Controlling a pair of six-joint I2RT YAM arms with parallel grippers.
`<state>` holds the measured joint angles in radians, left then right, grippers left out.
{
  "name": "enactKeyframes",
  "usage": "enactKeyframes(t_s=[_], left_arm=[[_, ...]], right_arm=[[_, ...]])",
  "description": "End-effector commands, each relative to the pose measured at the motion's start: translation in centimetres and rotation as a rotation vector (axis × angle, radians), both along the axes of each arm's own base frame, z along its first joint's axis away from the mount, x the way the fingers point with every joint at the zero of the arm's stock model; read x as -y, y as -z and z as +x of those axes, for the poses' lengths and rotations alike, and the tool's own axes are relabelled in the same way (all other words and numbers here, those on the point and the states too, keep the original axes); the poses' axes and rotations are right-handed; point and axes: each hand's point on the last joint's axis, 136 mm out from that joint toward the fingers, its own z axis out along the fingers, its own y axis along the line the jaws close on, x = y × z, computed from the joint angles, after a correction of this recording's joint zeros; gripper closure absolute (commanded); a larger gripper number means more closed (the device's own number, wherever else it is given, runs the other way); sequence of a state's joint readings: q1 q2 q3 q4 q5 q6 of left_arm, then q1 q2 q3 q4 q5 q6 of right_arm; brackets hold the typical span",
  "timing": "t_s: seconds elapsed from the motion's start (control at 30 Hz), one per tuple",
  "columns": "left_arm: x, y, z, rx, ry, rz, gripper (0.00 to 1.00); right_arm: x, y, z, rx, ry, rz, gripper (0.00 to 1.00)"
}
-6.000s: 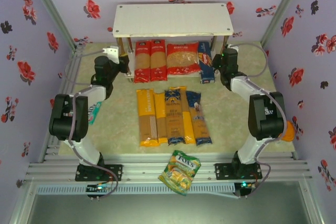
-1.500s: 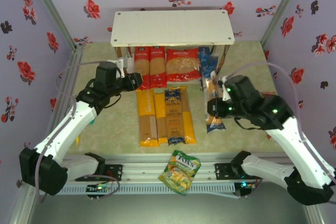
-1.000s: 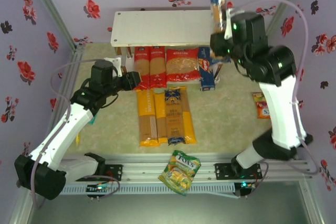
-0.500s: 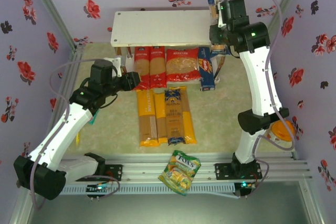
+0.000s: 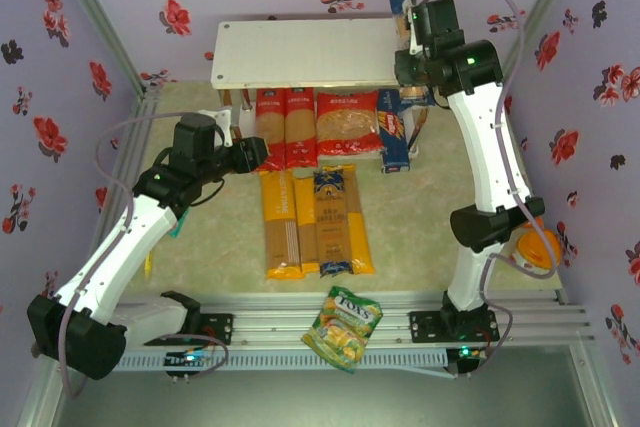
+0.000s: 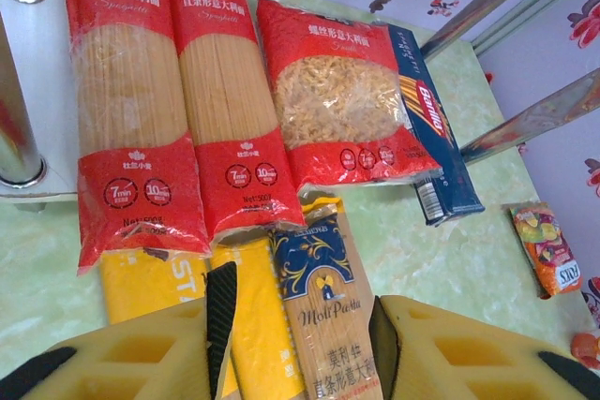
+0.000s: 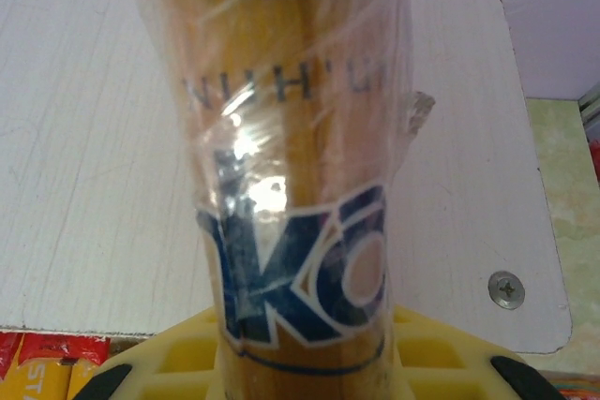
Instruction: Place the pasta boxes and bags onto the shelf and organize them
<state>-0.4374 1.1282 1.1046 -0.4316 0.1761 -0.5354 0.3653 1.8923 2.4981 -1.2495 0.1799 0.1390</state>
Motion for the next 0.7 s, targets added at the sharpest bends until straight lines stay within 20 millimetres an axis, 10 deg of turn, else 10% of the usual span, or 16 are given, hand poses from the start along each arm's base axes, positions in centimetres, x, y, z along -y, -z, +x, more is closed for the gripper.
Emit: enactKeyframes(t_s=[0.0, 0.67], left_arm=[[-0.3, -1.0, -0.2, 0.023, 0.006, 0.002, 0.55], [-1.0, -1.0, -0.6, 0.028, -0.004, 0.000, 0.54]], right_arm=[[0.5, -3.0, 2.3, 0.152, 0.057, 0.052, 0.84], [0.8, -0.8, 4.0, 0.133, 0.119, 0.081, 0.58]])
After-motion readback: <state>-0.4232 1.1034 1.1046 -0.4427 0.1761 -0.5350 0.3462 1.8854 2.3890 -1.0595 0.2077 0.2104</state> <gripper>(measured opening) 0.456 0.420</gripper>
